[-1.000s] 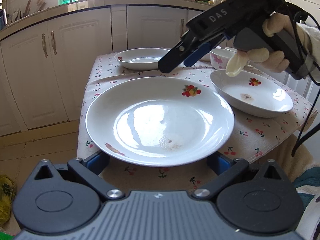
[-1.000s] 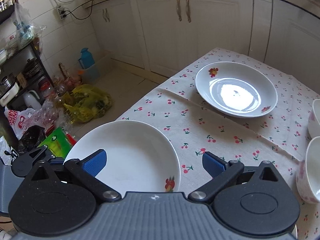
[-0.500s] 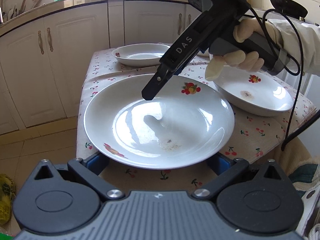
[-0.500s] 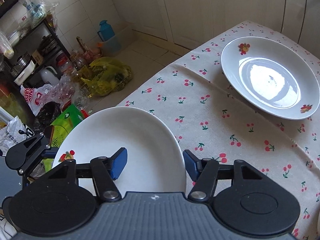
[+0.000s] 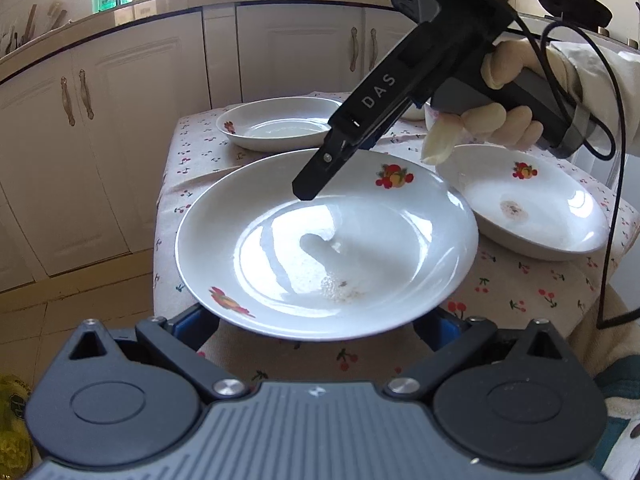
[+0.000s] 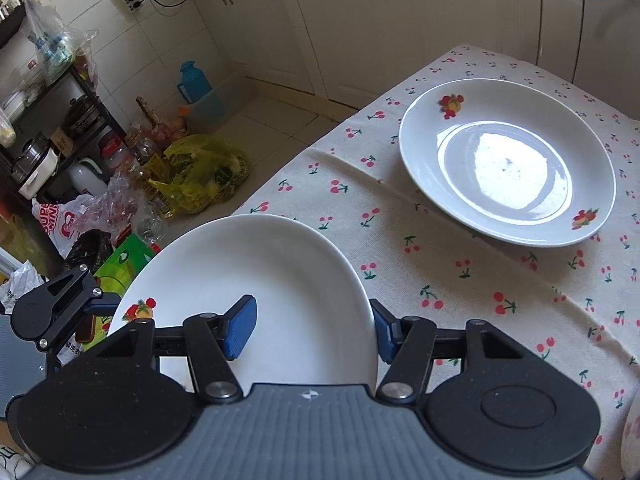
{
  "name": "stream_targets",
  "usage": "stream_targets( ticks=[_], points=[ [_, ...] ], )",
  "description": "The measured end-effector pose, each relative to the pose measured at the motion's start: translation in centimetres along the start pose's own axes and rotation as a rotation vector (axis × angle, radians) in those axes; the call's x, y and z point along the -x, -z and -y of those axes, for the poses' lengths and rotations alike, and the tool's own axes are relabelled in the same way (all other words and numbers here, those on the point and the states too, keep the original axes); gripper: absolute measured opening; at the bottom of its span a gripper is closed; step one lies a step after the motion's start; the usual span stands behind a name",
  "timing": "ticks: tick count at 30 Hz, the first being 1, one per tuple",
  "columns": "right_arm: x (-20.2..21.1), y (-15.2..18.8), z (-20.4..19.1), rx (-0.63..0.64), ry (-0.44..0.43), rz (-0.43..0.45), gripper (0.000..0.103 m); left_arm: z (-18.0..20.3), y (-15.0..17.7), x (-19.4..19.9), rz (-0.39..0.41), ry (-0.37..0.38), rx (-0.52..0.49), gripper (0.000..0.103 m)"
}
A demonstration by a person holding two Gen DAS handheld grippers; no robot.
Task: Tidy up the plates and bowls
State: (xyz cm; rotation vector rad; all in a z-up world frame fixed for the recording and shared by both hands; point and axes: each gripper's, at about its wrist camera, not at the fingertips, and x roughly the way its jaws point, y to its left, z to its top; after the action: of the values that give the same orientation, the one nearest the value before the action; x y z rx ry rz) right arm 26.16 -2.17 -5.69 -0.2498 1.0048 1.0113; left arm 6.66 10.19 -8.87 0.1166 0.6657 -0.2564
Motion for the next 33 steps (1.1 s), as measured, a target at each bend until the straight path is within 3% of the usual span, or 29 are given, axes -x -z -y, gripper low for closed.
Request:
stream_targets(
  ticks=[10, 28, 33],
  points=[
    [-0.2, -0.8, 2.0, -0.009, 0.068, 0.027, 0.066, -0.1, -2.0, -2.4, 0.009, -0.008, 0.024, 0.102],
    [-0.8, -1.1, 3.0, -0.002, 0.119, 0.040, 0.066, 0.9, -2.1, -3.5, -0.003, -0.029, 0.003, 0.102],
    [-0.1, -1.1, 2.6, 0.005, 0.117, 0.053, 0.083, 1.1, -1.7, -2.9, 0.003, -0.023, 0.001, 0.102]
  ],
)
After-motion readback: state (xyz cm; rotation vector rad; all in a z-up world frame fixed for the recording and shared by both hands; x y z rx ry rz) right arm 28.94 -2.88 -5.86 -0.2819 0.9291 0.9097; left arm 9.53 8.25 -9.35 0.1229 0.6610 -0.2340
